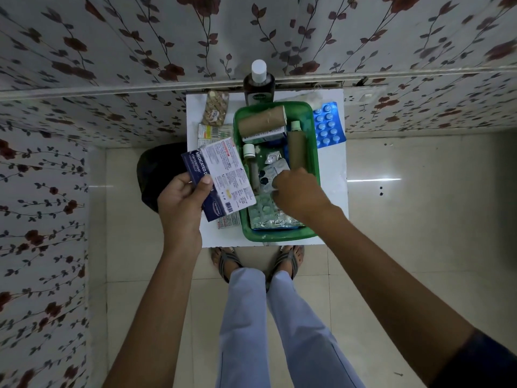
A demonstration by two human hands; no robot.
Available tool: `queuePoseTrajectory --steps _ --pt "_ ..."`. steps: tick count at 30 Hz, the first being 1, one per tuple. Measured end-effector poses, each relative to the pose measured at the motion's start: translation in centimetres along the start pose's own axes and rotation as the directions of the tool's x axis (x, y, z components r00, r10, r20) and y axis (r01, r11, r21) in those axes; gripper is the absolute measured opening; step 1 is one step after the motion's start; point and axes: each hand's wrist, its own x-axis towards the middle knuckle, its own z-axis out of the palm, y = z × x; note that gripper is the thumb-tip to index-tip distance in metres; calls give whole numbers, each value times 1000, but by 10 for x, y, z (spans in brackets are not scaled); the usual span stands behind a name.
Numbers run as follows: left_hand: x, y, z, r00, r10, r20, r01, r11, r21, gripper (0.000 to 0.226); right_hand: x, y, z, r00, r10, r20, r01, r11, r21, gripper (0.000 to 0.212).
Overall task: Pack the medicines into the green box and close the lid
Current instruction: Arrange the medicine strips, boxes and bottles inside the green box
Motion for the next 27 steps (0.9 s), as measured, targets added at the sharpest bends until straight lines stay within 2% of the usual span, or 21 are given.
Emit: queuePoseTrajectory --steps 2,4,6,7,9,11,13,15,16,19,20,21,23,25,27 --pt "-4 2 10 995 27 94 -36 995 89 11 -6 11 -9 974 20 -227 30 976 214 24" --pt "-8 2 23 971 28 237 -84 969 232 11 -13 27 -24 900 126 -418 37 932 361 23" --pt "-12 0 38 920 15 393 -201 877 437 16 -12 48 -34 824 246 -510 -17 911 412 23" --pt "-14 -1 46 889 15 457 -288 794 535 21 -5 59 -36 795 300 -527 -52 900 434 24" --pt "-17 -4 59 835 40 548 -469 571 673 26 17 80 -35 772 373 -515 -126 884 450 29" --pt "-17 -2 70 808 84 584 -568 375 732 28 41 96 -33 774 412 -481 -201 880 430 34" --pt "-11 3 75 789 162 593 -613 280 739 31 62 105 -34 779 437 -449 -251 874 415 38" --pt "-2 5 77 750 213 627 -662 244 709 34 77 108 -35 795 456 -399 -306 871 385 42" --pt "1 4 79 718 179 673 -696 201 689 34 82 108 -34 809 465 -359 -339 869 360 47" --pt "1 -8 88 603 -47 797 -798 -45 601 40 91 104 -27 837 480 -264 -398 864 309 69" --pt "0 -12 89 586 -68 807 -810 -80 581 40 92 102 -24 839 482 -252 -403 862 308 75" --pt "0 -15 90 571 -44 820 -819 -96 566 39 93 100 -21 839 486 -246 -404 858 317 79" --pt "4 -19 88 518 143 843 -842 -84 532 36 96 99 -17 832 501 -240 -409 845 346 81" --pt "6 -20 84 485 398 779 -856 31 517 32 100 99 -17 821 523 -228 -420 825 379 80" --pt "8 -15 77 534 549 643 -831 199 520 30 104 100 -15 813 539 -222 -439 817 374 79"
